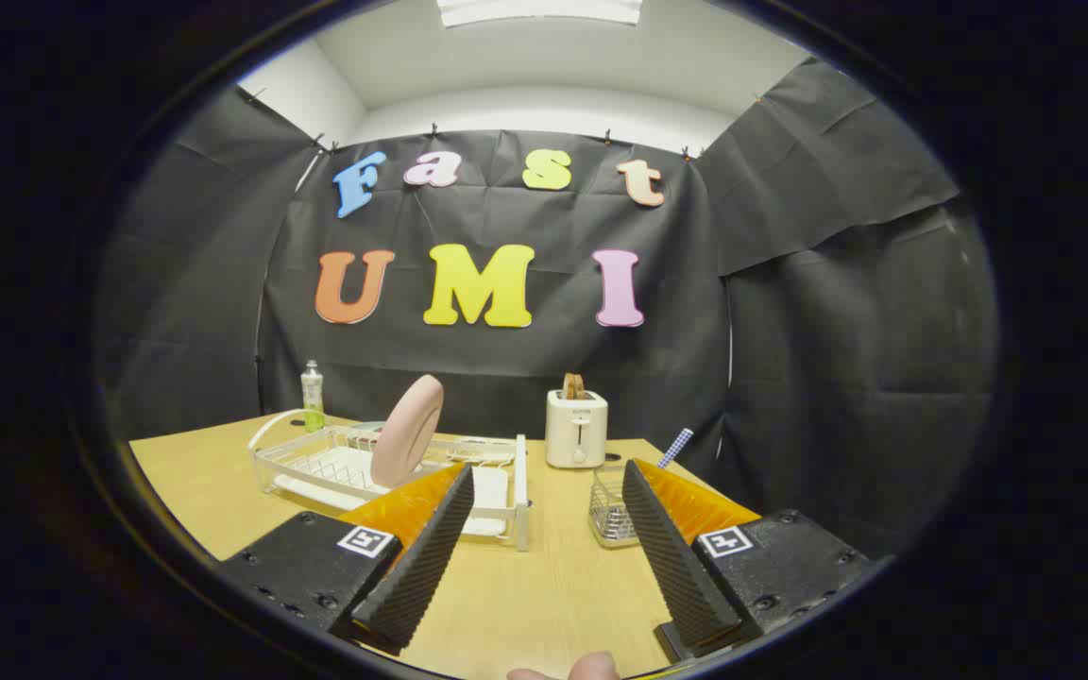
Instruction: Take the plate from the dish rack, then take the spoon from the basket and place it into the plate.
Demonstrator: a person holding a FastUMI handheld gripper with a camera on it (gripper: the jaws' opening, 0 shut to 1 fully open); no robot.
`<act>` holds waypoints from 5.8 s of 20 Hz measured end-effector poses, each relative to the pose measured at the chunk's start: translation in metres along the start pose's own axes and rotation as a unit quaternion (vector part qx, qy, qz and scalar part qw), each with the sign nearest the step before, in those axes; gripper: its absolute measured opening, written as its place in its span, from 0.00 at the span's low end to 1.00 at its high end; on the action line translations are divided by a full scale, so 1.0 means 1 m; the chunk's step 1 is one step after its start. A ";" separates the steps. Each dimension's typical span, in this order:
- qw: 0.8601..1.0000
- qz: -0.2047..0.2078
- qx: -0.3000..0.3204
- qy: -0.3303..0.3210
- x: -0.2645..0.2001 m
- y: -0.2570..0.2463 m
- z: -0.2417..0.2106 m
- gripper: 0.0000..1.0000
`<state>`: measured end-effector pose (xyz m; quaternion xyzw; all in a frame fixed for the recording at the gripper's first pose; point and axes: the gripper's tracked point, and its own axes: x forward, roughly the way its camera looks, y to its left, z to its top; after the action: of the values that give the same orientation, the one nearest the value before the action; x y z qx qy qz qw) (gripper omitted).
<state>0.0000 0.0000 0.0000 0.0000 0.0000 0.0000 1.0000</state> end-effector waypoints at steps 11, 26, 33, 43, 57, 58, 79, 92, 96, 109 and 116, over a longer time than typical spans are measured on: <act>1.000 0.002 0.006 0.003 0.001 0.003 -0.002 1.00; 0.999 0.023 -0.015 -0.024 0.009 0.017 0.033 1.00; 0.995 0.087 -0.046 -0.017 0.053 0.058 0.115 1.00; 0.974 0.150 -0.052 0.161 0.170 0.135 0.162 1.00; 0.900 0.097 -0.032 0.423 0.269 0.173 0.060 1.00; 0.893 0.097 -0.026 0.439 0.272 0.176 0.052 1.00; 0.856 -0.014 -0.017 0.517 0.255 0.185 0.031 0.36; 0.876 0.062 0.030 0.478 0.202 0.184 0.072 0.31; 0.877 0.119 0.086 0.457 0.150 0.168 0.067 0.31; 0.810 0.150 0.279 0.494 0.048 0.095 -0.091 0.30; 0.780 0.171 0.309 0.517 0.052 0.104 -0.119 0.31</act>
<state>0.0522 0.1044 -0.1188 0.3092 0.5165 0.1709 0.7800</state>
